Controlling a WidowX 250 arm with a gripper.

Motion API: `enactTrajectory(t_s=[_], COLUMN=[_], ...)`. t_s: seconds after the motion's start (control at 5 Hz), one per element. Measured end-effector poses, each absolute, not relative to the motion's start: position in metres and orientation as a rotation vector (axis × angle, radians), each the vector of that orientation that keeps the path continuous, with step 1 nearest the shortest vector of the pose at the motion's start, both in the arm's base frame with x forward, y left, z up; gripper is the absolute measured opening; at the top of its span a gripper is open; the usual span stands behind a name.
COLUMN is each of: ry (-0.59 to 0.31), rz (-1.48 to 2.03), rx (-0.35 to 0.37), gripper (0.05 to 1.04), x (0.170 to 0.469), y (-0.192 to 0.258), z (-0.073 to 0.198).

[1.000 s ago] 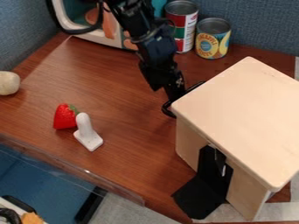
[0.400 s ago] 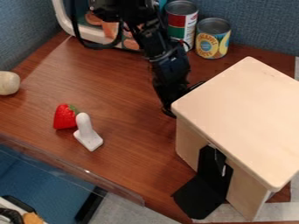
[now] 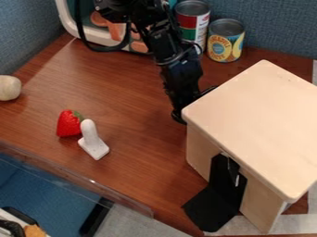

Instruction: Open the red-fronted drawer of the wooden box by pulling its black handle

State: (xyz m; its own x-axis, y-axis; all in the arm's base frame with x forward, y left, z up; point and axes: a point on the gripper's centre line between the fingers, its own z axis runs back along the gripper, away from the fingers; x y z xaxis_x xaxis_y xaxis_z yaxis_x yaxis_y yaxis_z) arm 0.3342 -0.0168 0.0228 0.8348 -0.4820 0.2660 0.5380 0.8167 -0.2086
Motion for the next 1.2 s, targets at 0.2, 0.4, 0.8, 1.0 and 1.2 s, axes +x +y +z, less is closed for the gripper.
enactTrajectory(t_s=[0.2, 0.4, 0.8, 1.0, 1.2], ry=[-0.217, -0.246, -0.263, -0.263, -0.263], rz=[-0.523, -0.527, -0.527, -0.526, -0.527], rx=[-0.284, -0.26, -0.217, -0.197, -0.182], gripper=[0.179, 0.175, 0.175, 0.169, 0.163], x=[0.34, 0.348, 0.355, 0.357, 0.358], y=[-0.004, 0.011, 0.03, 0.039, 0.044], z=[0.03, 0.037, 0.044, 0.046, 0.048])
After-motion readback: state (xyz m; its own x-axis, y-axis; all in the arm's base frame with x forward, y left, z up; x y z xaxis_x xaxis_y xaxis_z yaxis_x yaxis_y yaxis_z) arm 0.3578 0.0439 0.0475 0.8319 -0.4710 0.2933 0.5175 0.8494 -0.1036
